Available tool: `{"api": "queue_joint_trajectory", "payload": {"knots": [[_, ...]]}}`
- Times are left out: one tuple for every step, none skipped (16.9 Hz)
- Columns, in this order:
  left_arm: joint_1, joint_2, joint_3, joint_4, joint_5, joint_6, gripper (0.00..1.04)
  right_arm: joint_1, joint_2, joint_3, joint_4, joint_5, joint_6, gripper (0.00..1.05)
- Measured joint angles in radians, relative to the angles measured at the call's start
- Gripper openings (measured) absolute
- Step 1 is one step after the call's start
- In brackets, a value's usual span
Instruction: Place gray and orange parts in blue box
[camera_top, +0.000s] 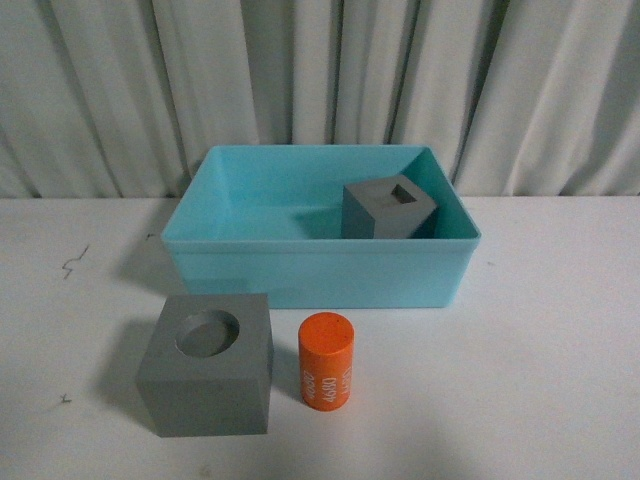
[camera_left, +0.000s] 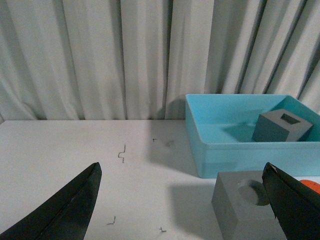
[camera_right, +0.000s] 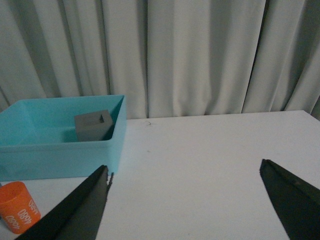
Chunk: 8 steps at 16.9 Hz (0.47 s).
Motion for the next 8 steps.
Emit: {"api": "queue_joint_trajectory", "payload": {"knots": [[0.0,0.0,0.0,0.0,0.0,0.0,0.98,0.0,0.0,0.0,0.0,0.0,0.0,0.97],[-0.004,0.014,0.013,-0.055,-0.007,-0.012,0.98,0.0,0.0,0.0,0.0,0.0,0.0,0.99],[-0.052,0.181,0.13,-0.312,-0.062,-0.093,0.98,0.0,0.0,0.0,0.0,0.002,0.0,0.97],[-0.118,0.396,0.241,-0.449,-0.094,-0.188,0.98,0.0,0.0,0.0,0.001,-0.001,0.0,0.98],[-0.188,0.541,0.285,-0.463,-0.123,-0.278,0.98,0.0,0.0,0.0,0.0,0.0,0.0,0.98],[-0.237,0.639,0.298,-0.409,-0.152,-0.327,0.98,0.0,0.0,0.0,0.0,0.002,0.0,0.98],[-0.285,0.735,0.319,-0.341,-0.182,-0.355,0.98,0.0,0.0,0.0,0.0,0.002,0.0,0.98],[-0.337,0.838,0.354,-0.256,-0.199,-0.372,0.98,0.0,0.0,0.0,0.0,0.001,0.0,0.98]]}}
